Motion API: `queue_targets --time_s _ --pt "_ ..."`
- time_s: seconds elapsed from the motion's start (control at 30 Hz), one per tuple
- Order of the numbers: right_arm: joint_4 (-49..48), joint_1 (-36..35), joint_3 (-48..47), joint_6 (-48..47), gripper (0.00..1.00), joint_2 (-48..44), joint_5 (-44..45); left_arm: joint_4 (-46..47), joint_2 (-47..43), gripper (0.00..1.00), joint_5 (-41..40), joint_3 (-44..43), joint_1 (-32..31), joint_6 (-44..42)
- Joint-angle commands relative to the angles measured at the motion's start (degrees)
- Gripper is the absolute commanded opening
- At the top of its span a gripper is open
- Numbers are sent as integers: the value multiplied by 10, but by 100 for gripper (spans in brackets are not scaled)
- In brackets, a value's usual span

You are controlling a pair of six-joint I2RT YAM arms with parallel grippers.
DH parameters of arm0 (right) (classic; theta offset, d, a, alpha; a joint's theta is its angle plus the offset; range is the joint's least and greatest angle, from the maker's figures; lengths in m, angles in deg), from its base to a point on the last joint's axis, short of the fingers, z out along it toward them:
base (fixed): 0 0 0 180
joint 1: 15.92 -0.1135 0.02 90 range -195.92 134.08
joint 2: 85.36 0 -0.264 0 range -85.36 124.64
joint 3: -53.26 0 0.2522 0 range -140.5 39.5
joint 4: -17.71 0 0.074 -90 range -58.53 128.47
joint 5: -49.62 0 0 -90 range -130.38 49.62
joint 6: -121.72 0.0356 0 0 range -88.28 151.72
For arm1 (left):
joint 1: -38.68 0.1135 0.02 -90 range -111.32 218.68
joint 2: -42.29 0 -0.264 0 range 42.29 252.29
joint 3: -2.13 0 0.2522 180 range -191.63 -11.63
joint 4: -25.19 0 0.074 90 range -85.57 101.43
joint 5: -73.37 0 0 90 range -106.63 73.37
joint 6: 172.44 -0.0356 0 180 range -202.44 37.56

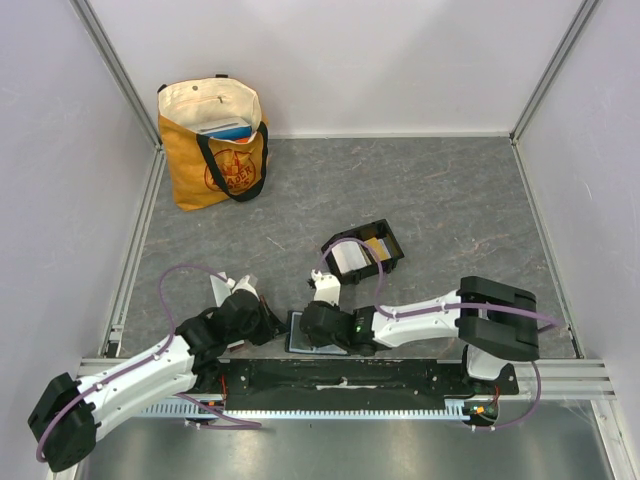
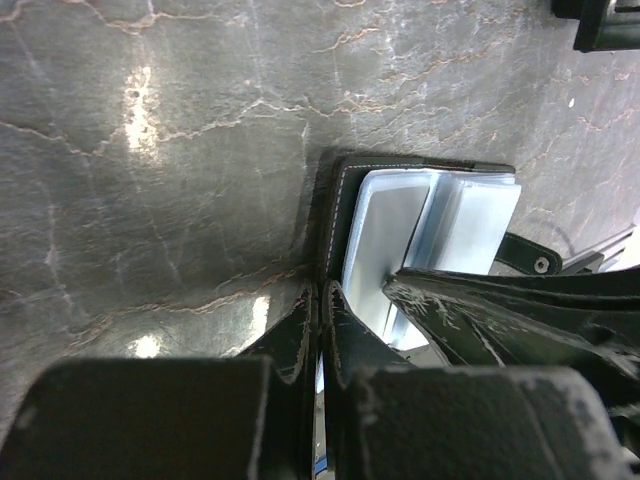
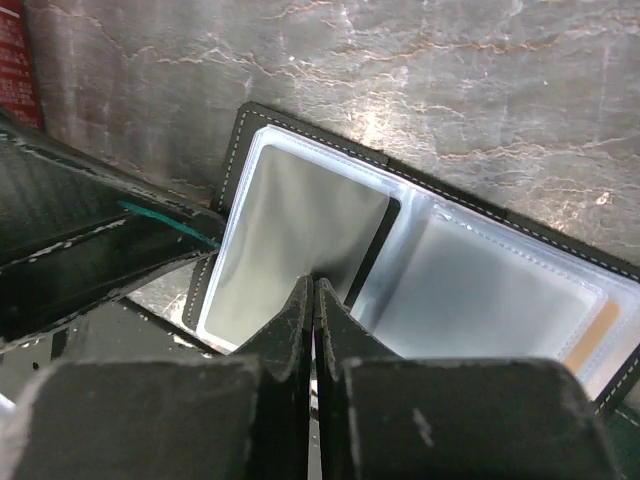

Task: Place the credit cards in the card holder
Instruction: Insert the credit card into the card holder.

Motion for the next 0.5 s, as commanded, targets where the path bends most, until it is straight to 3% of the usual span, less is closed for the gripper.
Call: queue_targets --time_s 0.0,0.07,0.2,0.3,0.47 --pt "68 -5 3 19 3 0 22 1 -10 2 -13 -21 -2 -9" --pt "68 -6 25 17 7 -47 46 -5 -14 2 -13 -27 -2 -16" --pt "84 -4 69 18 26 -176 108 -32 -19 2 -13 -65 -3 -40" --pt "134 0 88 43 51 -237 138 -41 -13 2 -13 -91 -2 -60" --pt "204 0 114 77 60 -285 156 -38 20 2 5 -128 -2 -87"
